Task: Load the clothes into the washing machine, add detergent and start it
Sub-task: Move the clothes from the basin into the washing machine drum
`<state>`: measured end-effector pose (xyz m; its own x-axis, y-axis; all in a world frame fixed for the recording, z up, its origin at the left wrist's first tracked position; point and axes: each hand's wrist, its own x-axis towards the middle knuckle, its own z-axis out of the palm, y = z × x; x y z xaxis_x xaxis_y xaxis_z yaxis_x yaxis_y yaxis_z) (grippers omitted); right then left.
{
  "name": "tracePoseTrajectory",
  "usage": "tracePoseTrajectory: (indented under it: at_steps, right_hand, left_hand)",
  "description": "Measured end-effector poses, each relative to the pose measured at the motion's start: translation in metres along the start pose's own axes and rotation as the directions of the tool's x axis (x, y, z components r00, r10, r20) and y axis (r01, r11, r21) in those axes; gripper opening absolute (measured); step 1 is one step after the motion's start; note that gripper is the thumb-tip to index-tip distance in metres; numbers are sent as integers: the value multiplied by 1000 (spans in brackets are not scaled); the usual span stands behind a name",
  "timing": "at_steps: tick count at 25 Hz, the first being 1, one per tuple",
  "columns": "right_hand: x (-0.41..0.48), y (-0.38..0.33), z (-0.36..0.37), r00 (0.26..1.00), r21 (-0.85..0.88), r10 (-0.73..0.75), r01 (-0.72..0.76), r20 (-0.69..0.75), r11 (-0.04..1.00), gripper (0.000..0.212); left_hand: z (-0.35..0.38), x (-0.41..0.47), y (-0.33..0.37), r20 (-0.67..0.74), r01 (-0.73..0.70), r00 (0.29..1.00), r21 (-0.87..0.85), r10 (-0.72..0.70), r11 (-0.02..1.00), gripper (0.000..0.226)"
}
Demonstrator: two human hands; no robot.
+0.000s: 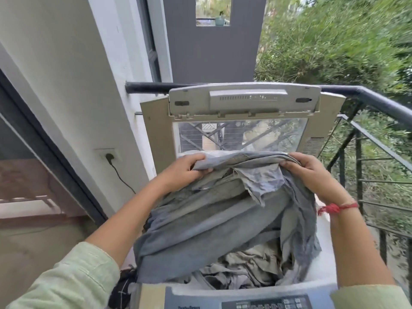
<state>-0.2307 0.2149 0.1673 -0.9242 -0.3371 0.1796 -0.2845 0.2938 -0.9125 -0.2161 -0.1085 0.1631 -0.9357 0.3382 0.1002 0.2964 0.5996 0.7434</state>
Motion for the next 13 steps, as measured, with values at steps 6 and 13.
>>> tracePoseTrajectory:
  at_steps: [6,13]
  right_hand:
    - [14,-8,-27,739,243,-3,225,-673,944,32]
    - [-35,73,11,825,242,242,-132,-510,961,26]
  left_hand:
    - [4,67,101,-303,-261,917,39,261,964,17]
    - [80,-8,-50,211,223,877,618,-432,754,128]
